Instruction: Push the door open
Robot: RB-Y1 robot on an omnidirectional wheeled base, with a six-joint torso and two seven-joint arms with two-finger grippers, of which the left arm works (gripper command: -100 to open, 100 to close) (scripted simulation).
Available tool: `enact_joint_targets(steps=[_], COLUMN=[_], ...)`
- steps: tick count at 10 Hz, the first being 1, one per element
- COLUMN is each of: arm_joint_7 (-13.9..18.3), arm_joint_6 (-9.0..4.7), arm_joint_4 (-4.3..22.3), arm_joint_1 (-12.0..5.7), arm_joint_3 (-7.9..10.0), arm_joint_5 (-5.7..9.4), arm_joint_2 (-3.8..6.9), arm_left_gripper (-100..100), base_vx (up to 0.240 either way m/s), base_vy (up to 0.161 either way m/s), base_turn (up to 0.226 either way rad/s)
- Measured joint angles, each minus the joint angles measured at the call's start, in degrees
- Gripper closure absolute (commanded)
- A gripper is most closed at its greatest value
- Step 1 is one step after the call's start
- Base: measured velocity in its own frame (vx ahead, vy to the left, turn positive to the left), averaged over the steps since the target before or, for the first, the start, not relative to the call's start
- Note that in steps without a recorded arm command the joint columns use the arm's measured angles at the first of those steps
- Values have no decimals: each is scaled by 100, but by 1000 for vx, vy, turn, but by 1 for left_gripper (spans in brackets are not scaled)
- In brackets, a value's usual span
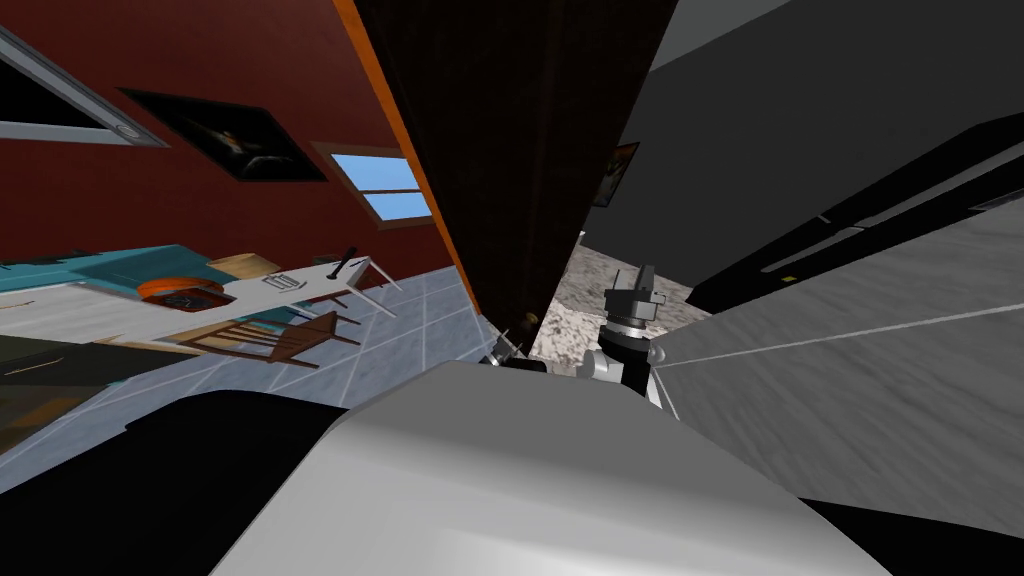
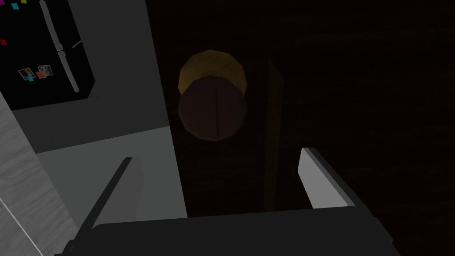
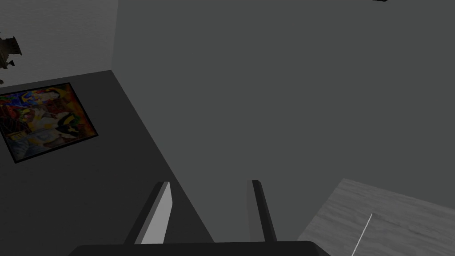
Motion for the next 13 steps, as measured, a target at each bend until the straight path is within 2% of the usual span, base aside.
enact_joint_targets(steps=[2, 4, 5, 10, 11, 12, 13], arm_joint_7=[-15, -10, -7, -10, -10, 0, -19], arm_joint_6=[28, 68, 77, 67, 67, 79, 63], arm_joint_4=[49, 78, 72, 78, 78, 31, 4], arm_joint_1=[-77, -160, -162, -159, -159, -129, -61], arm_joint_3=[18, 34, 32, 34, 34, 52, 83], arm_joint_5=[16, 30, 29, 30, 30, 50, 85], arm_joint_2=[-47, -170, -179, -170, -170, -76, -37], arm_left_gripper=[-100, -100, 100, 100, -100, -100, -100], base_vx=[182, 92, -5, -13, -92, -179, -223], base_vy=[-114, -92, 8, 13, 9, 14, 9], base_turn=[-23, 2, -2, -2, 125, 177, 119])
